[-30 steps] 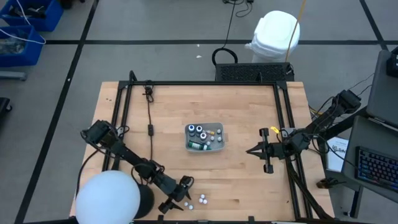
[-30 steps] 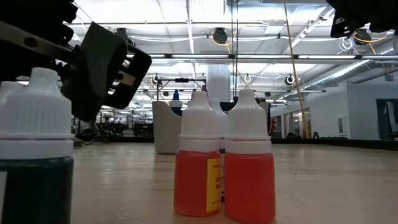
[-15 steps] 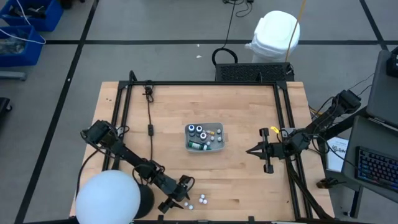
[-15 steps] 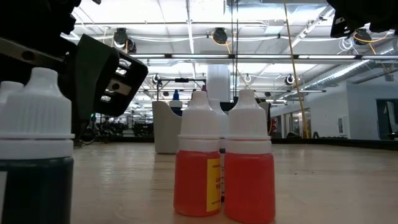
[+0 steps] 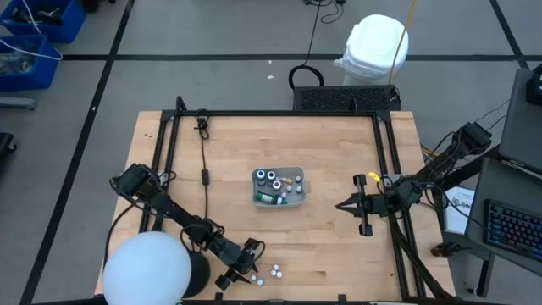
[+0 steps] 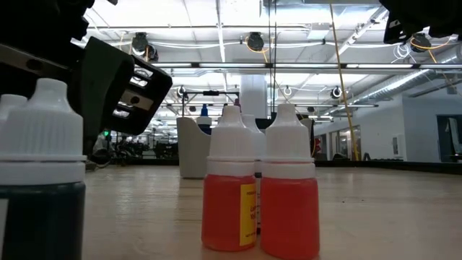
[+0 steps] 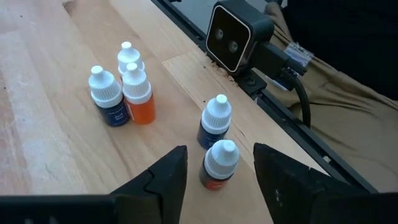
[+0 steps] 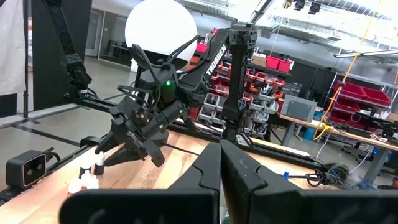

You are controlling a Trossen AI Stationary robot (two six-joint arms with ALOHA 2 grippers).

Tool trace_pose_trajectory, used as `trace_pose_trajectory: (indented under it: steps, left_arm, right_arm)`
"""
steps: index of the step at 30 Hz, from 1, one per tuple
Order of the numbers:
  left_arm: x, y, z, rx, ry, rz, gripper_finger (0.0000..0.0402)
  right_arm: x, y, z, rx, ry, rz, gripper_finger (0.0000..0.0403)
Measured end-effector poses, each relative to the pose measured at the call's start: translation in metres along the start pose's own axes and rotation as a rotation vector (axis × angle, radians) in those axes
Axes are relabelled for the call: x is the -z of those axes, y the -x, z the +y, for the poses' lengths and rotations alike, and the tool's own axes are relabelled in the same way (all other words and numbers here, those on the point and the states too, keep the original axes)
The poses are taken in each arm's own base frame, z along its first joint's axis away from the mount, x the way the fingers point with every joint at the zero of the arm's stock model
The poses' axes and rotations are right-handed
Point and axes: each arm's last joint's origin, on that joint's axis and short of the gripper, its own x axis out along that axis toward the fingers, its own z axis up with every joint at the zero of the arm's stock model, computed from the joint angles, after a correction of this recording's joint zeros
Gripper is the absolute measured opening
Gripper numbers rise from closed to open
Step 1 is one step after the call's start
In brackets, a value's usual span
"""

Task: Pick & Place food coloring
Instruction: Put the small red food coloring bottle into the gray bin

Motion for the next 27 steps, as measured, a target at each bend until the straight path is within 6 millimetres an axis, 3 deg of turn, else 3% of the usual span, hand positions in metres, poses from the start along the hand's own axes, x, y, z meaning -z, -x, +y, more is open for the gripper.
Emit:
trace_pose_trajectory:
  steps: [27]
  left_arm:
    - [-0.0005,0.0,0.0005,-0.019,-0.007,-0.007,0.0186]
  right_arm:
    - [-0.0001,0.0,0.0,0.0,-0.001,0.0,0.0]
